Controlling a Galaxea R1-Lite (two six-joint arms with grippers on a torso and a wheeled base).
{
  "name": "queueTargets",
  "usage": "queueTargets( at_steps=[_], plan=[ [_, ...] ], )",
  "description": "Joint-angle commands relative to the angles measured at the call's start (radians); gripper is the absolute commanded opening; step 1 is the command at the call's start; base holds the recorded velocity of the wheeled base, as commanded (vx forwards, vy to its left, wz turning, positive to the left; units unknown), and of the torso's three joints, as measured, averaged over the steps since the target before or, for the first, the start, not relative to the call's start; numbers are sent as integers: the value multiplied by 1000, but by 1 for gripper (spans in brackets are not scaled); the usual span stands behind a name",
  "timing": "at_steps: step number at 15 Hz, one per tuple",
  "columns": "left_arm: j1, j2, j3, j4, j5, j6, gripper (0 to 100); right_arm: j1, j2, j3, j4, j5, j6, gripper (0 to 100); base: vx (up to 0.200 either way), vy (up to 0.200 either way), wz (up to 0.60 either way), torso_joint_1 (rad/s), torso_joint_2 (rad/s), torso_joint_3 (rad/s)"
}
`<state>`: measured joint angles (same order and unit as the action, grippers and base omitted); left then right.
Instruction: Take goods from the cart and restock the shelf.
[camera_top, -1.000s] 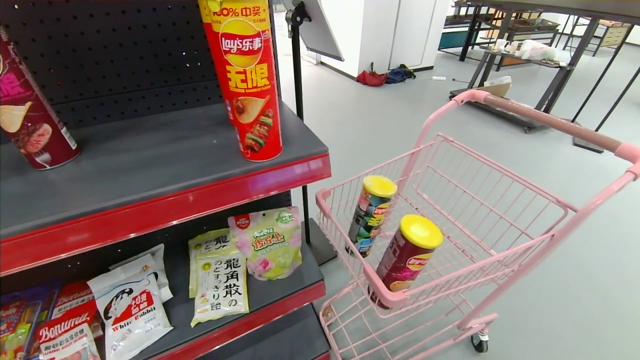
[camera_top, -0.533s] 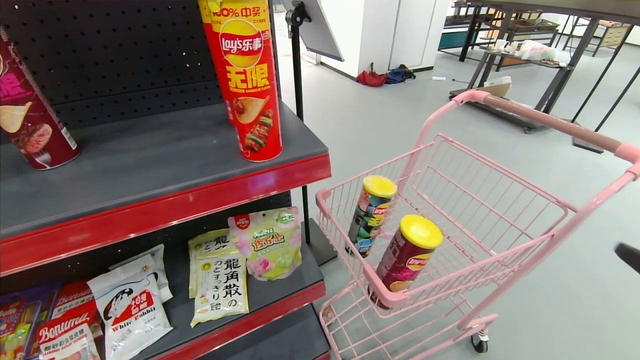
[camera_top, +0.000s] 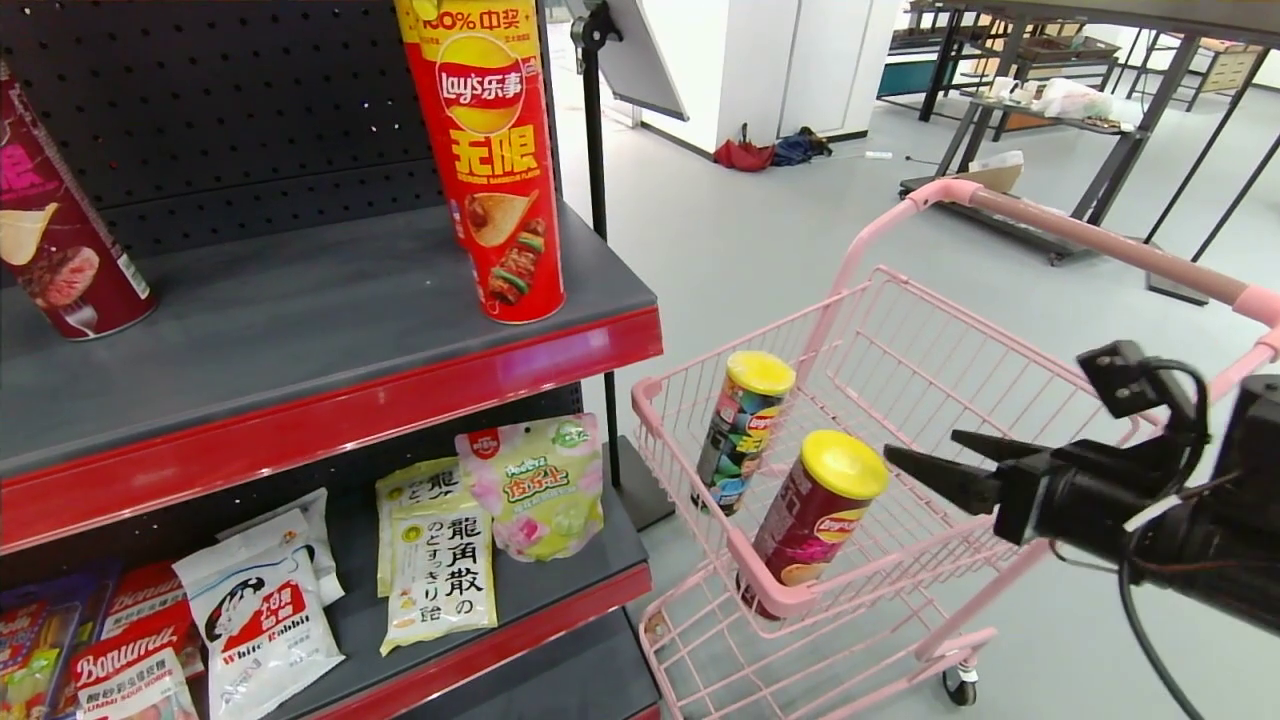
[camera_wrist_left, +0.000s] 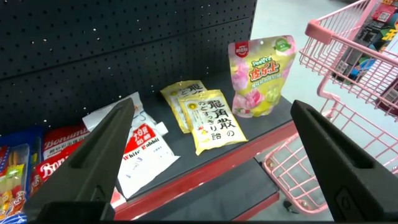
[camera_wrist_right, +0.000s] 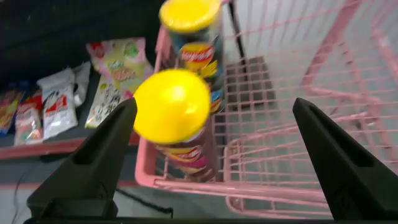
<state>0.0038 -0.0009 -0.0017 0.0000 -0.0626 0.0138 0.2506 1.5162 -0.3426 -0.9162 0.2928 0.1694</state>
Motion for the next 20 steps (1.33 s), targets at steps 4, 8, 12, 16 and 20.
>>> queueTargets(
  at_steps=[4, 8, 12, 16, 20],
  plan=[
    [1, 1, 0, 0, 0, 2, 100, 102, 150, -3, -15, 3, 1, 100, 0, 0, 0, 0, 0, 0],
    [1, 1, 0, 0, 0, 2, 100, 108, 182, -9, -15, 5, 2, 100, 0, 0, 0, 0, 0, 0],
    [1, 1, 0, 0, 0, 2, 100, 108, 305, -9, -151, 3, 2, 100, 0, 0, 0, 0, 0, 0],
    [1, 1, 0, 0, 0, 2, 100, 110, 378, -39, -202, 3, 2, 100, 0, 0, 0, 0, 0, 0],
    [1, 1, 0, 0, 0, 2, 100, 125, 403, -78, -208, 2, 4, 100, 0, 0, 0, 0, 0, 0]
  ],
)
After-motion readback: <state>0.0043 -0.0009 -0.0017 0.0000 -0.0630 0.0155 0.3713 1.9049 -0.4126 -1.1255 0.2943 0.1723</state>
